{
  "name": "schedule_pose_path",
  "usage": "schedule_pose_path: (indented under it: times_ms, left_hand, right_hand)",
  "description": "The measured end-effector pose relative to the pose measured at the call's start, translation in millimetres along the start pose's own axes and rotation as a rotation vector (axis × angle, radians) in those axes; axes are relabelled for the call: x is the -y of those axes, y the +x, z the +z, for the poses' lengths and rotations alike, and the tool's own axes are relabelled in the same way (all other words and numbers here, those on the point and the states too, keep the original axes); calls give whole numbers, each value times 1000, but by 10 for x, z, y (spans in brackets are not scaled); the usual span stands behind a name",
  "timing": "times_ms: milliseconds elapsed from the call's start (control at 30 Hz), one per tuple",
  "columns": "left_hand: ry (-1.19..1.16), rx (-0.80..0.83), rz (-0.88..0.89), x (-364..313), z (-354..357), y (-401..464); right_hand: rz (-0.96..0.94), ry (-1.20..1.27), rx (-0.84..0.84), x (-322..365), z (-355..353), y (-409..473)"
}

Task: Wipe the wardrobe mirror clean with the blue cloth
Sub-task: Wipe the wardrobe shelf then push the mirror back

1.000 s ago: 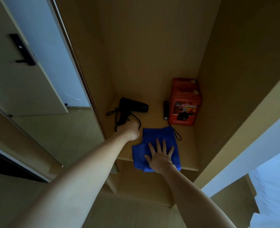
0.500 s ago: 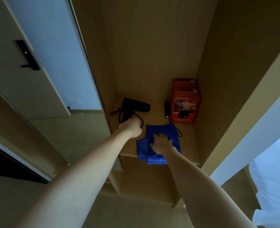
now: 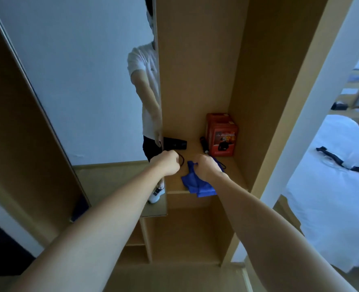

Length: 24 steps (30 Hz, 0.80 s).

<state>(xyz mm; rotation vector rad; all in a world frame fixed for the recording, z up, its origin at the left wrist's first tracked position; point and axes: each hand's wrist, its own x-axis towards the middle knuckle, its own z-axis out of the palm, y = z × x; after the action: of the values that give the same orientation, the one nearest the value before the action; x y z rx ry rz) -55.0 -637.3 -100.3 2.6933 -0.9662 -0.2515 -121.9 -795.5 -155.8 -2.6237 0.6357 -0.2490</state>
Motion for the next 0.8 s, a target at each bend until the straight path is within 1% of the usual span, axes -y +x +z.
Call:
schedule_pose_path:
  times_ms: [133,233,467,633,800]
  left_hand:
    - [16,-46,-5,377,-421,-402]
    - [25,-75,-26,635,-724,-655]
    - [85,-162,-76,1102,-1390,-1007]
    - [70,-285,-43,990,-1946,-1011]
    - [39,-359,12,699,-2332,-929]
  right_hand:
    - [-104,-31,-13,580,-121,-182]
    - [-172,7,-31,1000,-194,-292]
    - [-213,63,-172,1822,-603,-308]
    - [-208,28,-205,2155,-1035,-162]
    - [-101,67,-308,2207,-1328,-31]
